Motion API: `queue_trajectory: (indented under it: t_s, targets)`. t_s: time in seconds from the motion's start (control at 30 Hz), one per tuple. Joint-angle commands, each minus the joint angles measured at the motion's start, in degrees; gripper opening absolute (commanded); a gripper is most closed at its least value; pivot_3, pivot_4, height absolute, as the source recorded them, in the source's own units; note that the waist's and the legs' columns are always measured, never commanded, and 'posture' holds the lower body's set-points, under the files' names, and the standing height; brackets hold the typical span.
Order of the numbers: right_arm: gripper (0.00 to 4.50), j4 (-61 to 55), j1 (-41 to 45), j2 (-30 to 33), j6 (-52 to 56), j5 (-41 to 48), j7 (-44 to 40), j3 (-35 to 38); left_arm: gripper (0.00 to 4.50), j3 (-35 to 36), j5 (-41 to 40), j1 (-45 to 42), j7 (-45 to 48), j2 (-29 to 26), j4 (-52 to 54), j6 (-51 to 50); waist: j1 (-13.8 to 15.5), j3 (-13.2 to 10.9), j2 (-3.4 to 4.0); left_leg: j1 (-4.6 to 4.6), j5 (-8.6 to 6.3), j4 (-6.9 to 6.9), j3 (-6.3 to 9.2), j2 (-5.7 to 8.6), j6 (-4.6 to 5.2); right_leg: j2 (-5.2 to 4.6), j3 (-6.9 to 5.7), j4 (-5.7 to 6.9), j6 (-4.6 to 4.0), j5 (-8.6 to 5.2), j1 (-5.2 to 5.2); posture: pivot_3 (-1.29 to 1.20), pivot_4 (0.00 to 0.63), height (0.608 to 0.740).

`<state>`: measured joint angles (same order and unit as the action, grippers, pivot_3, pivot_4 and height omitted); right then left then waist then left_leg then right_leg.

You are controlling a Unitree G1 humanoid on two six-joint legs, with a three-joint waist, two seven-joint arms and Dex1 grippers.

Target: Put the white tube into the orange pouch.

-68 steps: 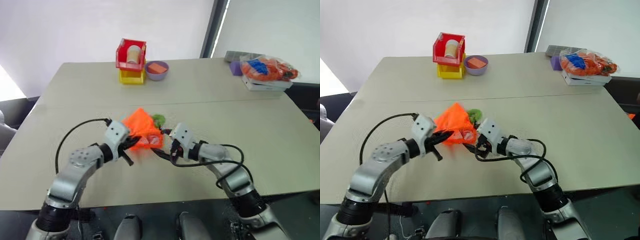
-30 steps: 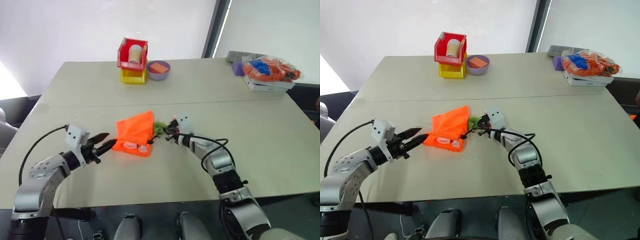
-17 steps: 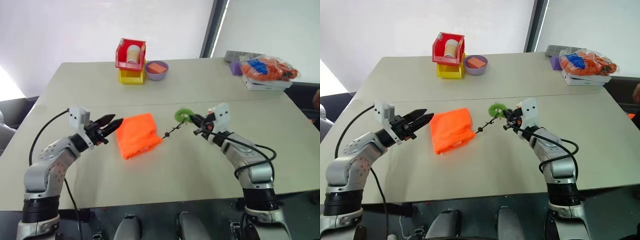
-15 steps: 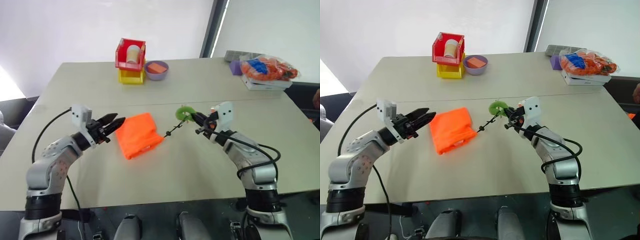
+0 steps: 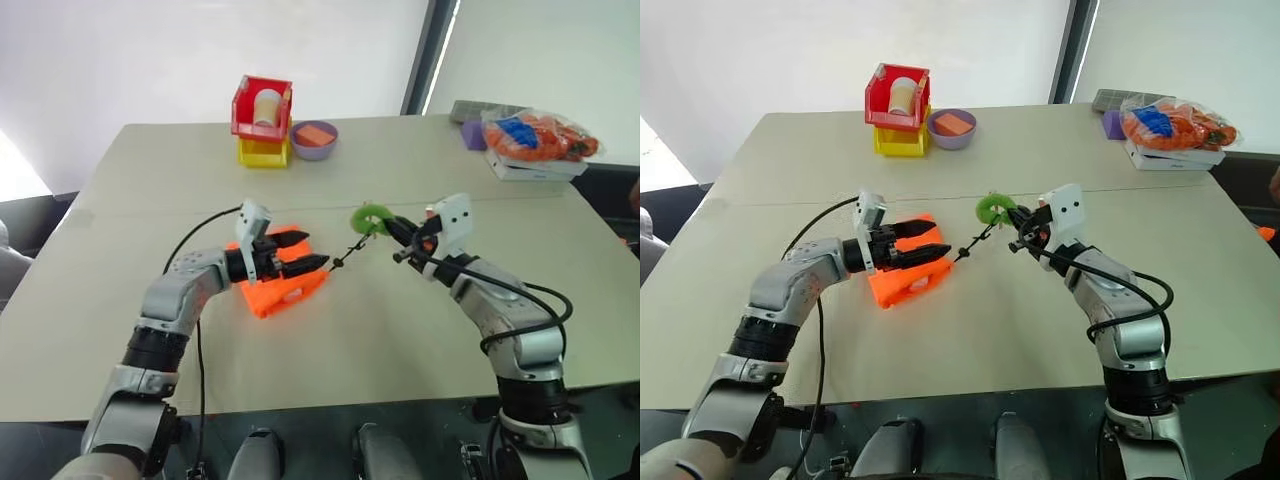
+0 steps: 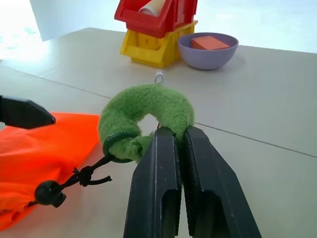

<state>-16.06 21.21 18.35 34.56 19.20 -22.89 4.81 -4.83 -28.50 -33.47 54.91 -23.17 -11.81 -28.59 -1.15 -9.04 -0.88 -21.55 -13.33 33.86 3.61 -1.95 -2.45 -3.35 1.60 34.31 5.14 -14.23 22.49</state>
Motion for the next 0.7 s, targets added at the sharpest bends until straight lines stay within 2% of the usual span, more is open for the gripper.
queue_trajectory:
  t_s: [0.03, 0.4, 0.7]
  targets:
    - [0.00, -2.1, 1.2, -1.6, -2.4, 0.1, 2.3, 0.9, 4.42, 1.5, 0.2, -0.5, 1.5, -0.4, 0.2, 1.4, 0.1, 0.0, 0.00, -0.01, 0.00, 0.00, 0.00, 0.00, 0.00, 0.00, 0.00, 0.00, 0.01, -0.01, -0.01, 0.00, 0.150, 0.740]
    - [0.00, -4.0, 1.2, -4.5, -7.2, 3.8, 2.8, 2.6, 4.42, 3.2, -0.7, 4.6, -0.5, -0.1, 5.9, -0.6, 0.3, 0.0, 0.01, -0.02, 0.00, 0.03, 0.00, 0.01, 0.00, -0.04, 0.00, -0.02, 0.01, -0.01, -0.05, 0.00, 0.150, 0.740]
    - [0.00, -6.8, -0.8, -1.8, -9.4, 2.4, -3.6, -5.4, 4.42, 3.9, -1.1, 6.5, -2.2, 0.9, 8.8, -1.9, 0.1, 0.0, 0.02, 0.02, 0.00, 0.02, 0.00, 0.00, 0.00, -0.03, 0.00, 0.01, 0.02, -0.01, -0.04, 0.00, 0.150, 0.740]
